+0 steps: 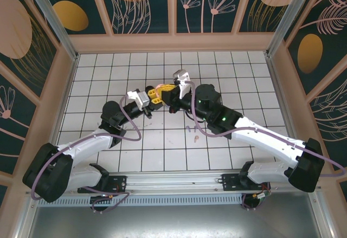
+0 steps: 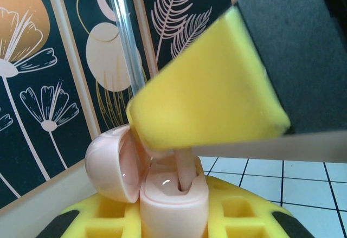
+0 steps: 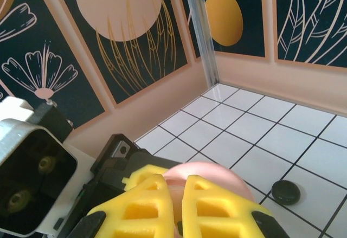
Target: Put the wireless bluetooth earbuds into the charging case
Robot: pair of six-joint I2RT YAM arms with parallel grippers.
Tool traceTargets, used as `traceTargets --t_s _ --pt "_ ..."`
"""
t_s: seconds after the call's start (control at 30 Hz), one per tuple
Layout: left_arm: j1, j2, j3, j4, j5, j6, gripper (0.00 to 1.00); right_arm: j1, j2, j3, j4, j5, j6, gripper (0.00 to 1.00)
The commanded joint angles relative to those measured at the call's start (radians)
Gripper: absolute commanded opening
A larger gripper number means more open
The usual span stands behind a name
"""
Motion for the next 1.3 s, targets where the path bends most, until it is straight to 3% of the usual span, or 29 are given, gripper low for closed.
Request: traceTargets --t_s 0.0,0.23,0.33,0.47,0.63,0.83,1.0,1.27 --pt "-0.007 -0.003 0.044 0.03 0.009 -0.008 0.0 0.008 -0.014 -0.031 -0.02 -0.016 0.016 0.03" --pt "-0.007 -0.005 0.049 0.021 0.008 -0.01 0.0 0.008 -0.004 -0.016 -0.07 -0.04 -0.014 0.06" --pt "-0.007 -0.002 0.051 0.022 0.007 -0.014 0.0 0.017 0.022 0.029 -0.115 -0.035 -0.028 0.18" --pt "-0.007 0.005 0.045 0.024 0.001 -0.018 0.0 0.022 0.015 0.072 -0.126 0.008 0.006 0.5" --pt "-0.007 0.013 0.027 0.035 -0.014 -0.012 0.0 0.022 -0.053 0.118 -0.141 0.09 0.063 0.63" --pt "-0.007 0.021 0.013 0.066 -0.029 -0.021 0.0 0.021 -0.168 0.125 -0.223 0.246 0.178 0.67" --pt "-0.007 0.02 -0.01 0.109 -0.061 -0.016 0.0 0.009 -0.233 0.088 -0.404 0.41 0.325 0.67" --pt "-0.007 0.003 -0.015 0.107 -0.108 -0.025 0.0 -0.024 -0.205 -0.056 -0.727 0.483 0.616 0.66"
